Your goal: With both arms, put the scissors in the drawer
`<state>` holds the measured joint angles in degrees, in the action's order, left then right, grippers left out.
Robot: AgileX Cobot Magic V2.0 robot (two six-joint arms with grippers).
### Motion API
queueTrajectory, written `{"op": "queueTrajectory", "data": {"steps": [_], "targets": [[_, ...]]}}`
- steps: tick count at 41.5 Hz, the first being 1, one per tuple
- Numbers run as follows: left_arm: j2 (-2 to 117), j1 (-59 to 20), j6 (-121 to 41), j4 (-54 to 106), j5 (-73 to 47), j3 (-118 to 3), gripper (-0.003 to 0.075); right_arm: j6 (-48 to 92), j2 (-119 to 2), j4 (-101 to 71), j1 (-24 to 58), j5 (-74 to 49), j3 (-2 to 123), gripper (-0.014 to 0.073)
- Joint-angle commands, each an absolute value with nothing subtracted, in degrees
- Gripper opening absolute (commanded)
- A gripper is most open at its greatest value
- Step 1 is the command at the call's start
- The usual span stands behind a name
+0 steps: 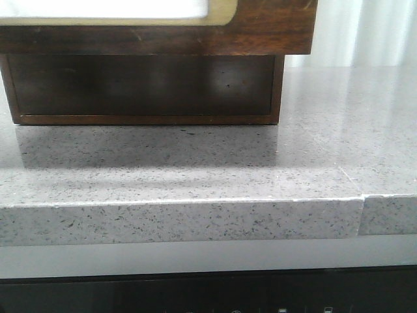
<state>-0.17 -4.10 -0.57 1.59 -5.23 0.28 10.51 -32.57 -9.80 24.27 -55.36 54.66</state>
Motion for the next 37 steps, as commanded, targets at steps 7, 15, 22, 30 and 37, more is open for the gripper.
{"op": "queueTrajectory", "data": {"steps": [7,15,22,30,37], "targets": [[-1.3,-4.5,-0.3,2.1,-0.3,1.7,-0.0020,11.6,-19.8,-3.5,10.5,-33.6,39.7,-0.0069],[-1.3,-4.5,-0.3,2.1,-0.3,1.7,-0.0020,11.6,-8.4,-1.0,4.6,-18.3,22.7,-0.0069],[-1.3,-4.5,-0.3,2.1,-0.3,1.7,-0.0020,11.6,-1.7,-1.0,4.4,-9.1,10.3,-0.0069],[-1.3,-4.5,-0.3,2.1,-0.3,1.7,-0.0020,11.6,1.6,-1.2,4.0,-1.6,0.8,-0.0069],[-1.3,-4.5,-0.3,2.1,-0.3,1.7,-0.0020,11.6,1.5,-1.2,3.0,-0.3,-1.3,-0.0069]]}}
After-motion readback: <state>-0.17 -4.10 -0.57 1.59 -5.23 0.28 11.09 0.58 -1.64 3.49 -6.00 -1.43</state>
